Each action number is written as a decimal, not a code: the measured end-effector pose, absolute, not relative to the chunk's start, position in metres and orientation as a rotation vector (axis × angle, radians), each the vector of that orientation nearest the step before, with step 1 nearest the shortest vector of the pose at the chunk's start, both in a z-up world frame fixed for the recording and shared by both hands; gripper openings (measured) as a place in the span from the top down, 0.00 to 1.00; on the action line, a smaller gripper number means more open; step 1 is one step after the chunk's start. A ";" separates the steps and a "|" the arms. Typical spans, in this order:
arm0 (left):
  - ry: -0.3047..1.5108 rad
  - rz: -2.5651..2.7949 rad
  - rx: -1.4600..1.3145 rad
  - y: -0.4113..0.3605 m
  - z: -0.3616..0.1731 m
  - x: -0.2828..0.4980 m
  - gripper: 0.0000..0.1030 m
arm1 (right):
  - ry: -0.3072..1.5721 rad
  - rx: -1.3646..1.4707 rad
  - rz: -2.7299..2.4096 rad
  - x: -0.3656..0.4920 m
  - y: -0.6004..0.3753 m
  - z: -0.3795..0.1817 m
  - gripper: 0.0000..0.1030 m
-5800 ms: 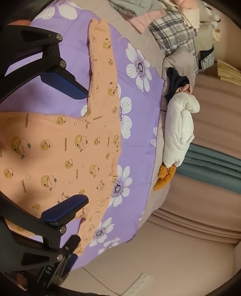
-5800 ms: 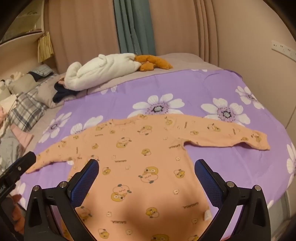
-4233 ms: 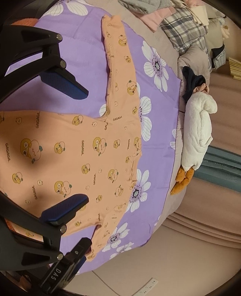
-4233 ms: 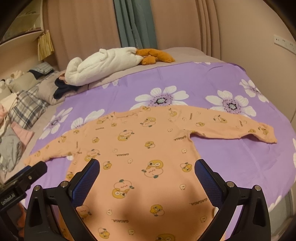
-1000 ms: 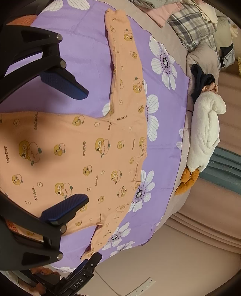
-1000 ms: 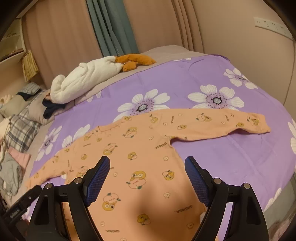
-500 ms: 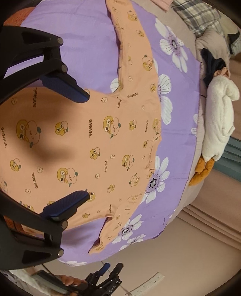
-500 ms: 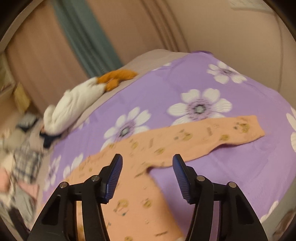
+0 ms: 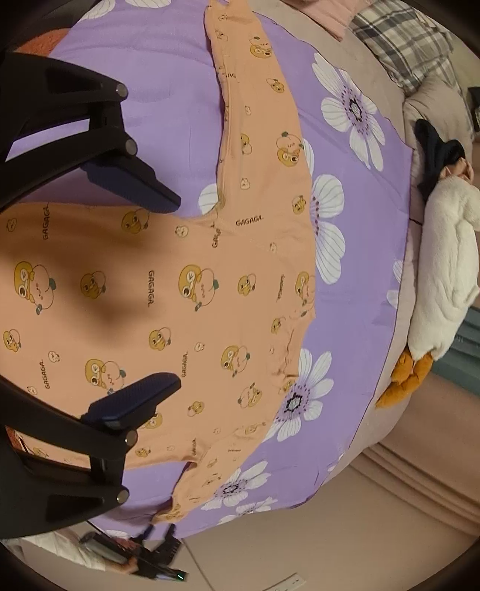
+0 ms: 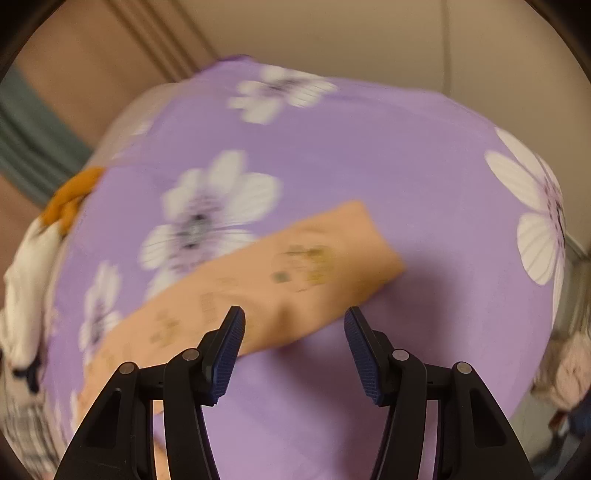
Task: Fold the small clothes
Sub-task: 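Move the right gripper to the onesie sleeve cuff and grasp it, then lift the sleeve with the right gripper and fold it across the body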
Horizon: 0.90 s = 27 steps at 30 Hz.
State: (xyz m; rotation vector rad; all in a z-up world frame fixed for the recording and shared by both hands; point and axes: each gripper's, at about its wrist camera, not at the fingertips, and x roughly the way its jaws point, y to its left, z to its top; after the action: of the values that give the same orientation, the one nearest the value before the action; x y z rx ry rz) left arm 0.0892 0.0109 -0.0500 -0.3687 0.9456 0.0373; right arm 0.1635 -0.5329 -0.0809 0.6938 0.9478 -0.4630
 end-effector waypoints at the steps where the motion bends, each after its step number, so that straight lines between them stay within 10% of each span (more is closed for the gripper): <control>1: 0.945 0.039 -0.379 0.014 -0.048 0.090 0.15 | 0.958 0.709 -0.482 0.163 -0.538 -0.088 0.43; 6: 0.931 0.053 -0.389 0.024 -0.039 0.093 0.15 | 0.928 0.799 -0.499 0.166 -0.558 -0.107 0.54; 12: 0.912 0.065 -0.417 0.035 -0.029 0.092 0.17 | 0.876 0.788 -0.522 0.168 -0.565 -0.107 0.90; 27: 0.869 0.101 -0.431 0.060 -0.022 0.080 0.20 | 0.624 0.448 -0.284 0.187 -0.462 0.040 0.91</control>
State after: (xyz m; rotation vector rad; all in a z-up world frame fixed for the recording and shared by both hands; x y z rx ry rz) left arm 0.0796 0.0601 -0.0218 -0.4312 0.8688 0.1009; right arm 0.1871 -0.4616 0.0404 0.4481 0.6237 -0.2840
